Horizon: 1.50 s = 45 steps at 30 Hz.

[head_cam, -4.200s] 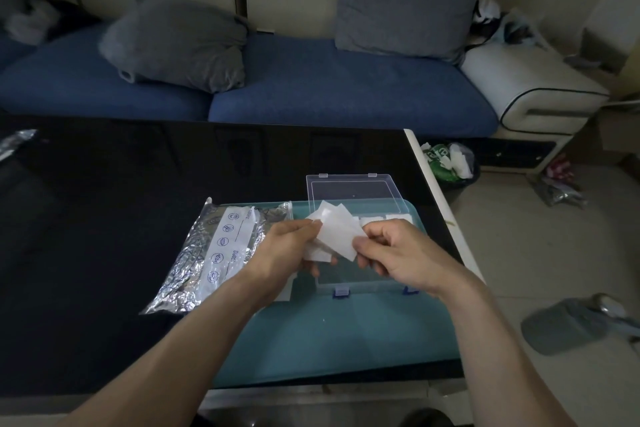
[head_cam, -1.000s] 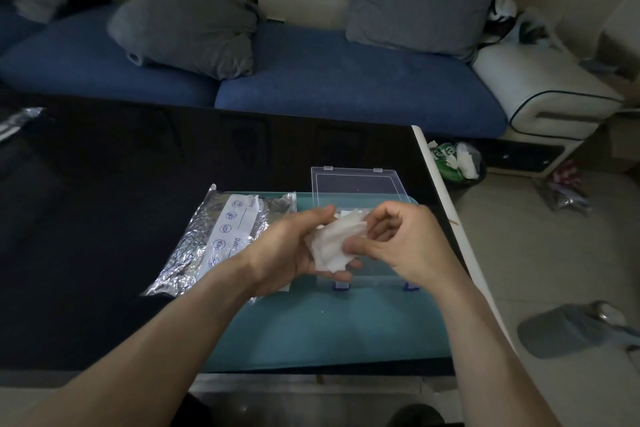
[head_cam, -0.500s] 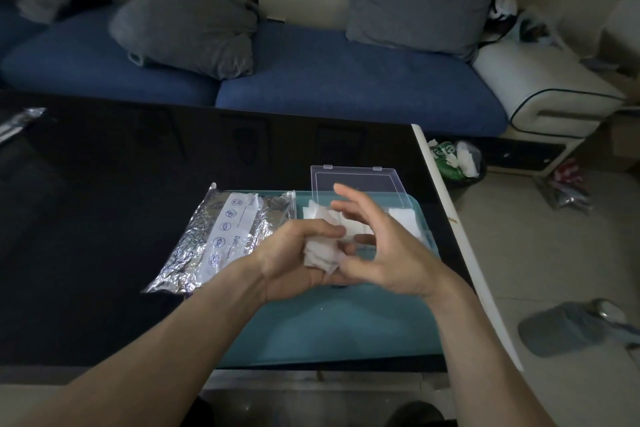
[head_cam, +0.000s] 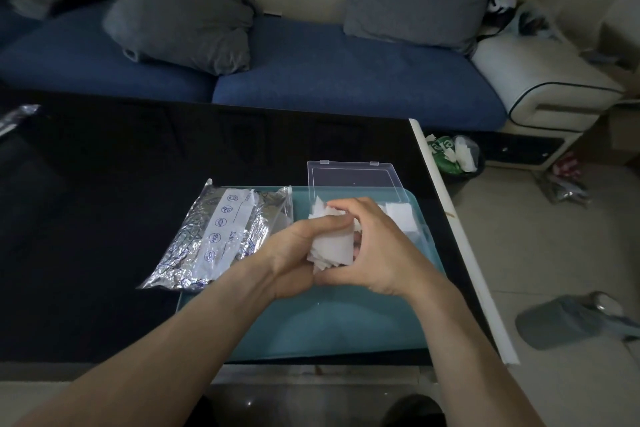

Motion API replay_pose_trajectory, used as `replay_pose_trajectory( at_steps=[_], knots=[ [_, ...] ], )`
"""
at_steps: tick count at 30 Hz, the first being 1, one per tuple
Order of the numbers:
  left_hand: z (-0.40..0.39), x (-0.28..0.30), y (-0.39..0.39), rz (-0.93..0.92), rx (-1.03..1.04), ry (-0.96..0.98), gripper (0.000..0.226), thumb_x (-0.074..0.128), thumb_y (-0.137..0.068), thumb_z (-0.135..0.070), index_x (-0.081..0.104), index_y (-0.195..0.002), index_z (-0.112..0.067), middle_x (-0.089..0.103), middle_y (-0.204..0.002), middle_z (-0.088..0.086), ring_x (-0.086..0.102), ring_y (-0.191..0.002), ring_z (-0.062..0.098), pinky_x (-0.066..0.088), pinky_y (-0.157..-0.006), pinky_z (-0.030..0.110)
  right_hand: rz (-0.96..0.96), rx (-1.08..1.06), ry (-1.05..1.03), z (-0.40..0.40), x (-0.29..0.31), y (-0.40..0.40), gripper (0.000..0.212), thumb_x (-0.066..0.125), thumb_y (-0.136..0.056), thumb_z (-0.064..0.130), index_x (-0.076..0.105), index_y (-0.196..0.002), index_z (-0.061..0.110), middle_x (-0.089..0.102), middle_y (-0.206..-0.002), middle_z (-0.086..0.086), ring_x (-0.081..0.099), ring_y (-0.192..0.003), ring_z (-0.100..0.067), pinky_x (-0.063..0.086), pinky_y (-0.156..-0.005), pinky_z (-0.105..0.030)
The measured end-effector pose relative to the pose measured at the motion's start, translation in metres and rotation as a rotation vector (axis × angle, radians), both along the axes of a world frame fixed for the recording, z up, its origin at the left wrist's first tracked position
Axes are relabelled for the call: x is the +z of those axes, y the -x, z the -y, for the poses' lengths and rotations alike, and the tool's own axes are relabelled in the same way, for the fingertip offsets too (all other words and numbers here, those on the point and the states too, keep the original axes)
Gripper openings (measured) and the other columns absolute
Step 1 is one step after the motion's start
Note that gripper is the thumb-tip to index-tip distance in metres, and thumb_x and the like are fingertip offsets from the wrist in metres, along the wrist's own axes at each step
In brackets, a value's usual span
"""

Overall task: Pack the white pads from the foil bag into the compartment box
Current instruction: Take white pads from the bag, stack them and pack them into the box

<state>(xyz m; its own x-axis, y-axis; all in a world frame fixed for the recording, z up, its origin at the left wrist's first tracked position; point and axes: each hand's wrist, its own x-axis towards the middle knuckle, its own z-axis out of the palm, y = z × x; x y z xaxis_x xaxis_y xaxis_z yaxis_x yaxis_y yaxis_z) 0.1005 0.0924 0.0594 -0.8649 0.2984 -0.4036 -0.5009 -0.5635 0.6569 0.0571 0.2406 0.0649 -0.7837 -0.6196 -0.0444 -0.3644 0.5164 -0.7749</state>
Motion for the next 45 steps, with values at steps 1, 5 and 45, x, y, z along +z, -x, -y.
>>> replay_pose_trajectory(
  at_steps=[1,5,45],
  knots=[
    [0.001,0.001,0.000,-0.002,-0.010,-0.018,0.026,0.068,-0.086,-0.017,0.064,-0.109,-0.007,0.069,-0.096,0.015,0.068,-0.085,0.024,0.056,-0.079,0.035,-0.006,-0.007,0.006,0.000,0.001,0.001,0.094,0.098,-0.055,0.039,0.050,-0.135,0.033,0.047,-0.122,0.018,0.059,-0.107,-0.004,0.059,-0.085,-0.029],
    [0.005,-0.001,0.000,0.001,-0.038,0.043,0.031,0.066,-0.089,-0.018,0.060,-0.116,-0.006,0.067,-0.104,0.018,0.066,-0.091,0.027,0.055,-0.082,0.037,0.022,0.008,0.033,-0.005,0.000,0.002,0.101,0.099,-0.052,0.040,0.048,-0.138,0.037,0.050,-0.128,0.017,0.062,-0.109,-0.005,0.059,-0.086,-0.027],
    [0.014,-0.006,-0.002,-0.114,-0.206,0.051,0.026,0.066,-0.078,0.000,0.069,-0.102,-0.009,0.065,-0.093,0.010,0.063,-0.084,0.021,0.050,-0.079,0.033,-0.005,0.085,-0.053,-0.001,0.007,-0.005,0.120,0.099,-0.050,0.043,0.035,-0.151,0.037,0.046,-0.132,0.020,0.046,-0.122,0.006,0.040,-0.092,-0.009]
  ],
)
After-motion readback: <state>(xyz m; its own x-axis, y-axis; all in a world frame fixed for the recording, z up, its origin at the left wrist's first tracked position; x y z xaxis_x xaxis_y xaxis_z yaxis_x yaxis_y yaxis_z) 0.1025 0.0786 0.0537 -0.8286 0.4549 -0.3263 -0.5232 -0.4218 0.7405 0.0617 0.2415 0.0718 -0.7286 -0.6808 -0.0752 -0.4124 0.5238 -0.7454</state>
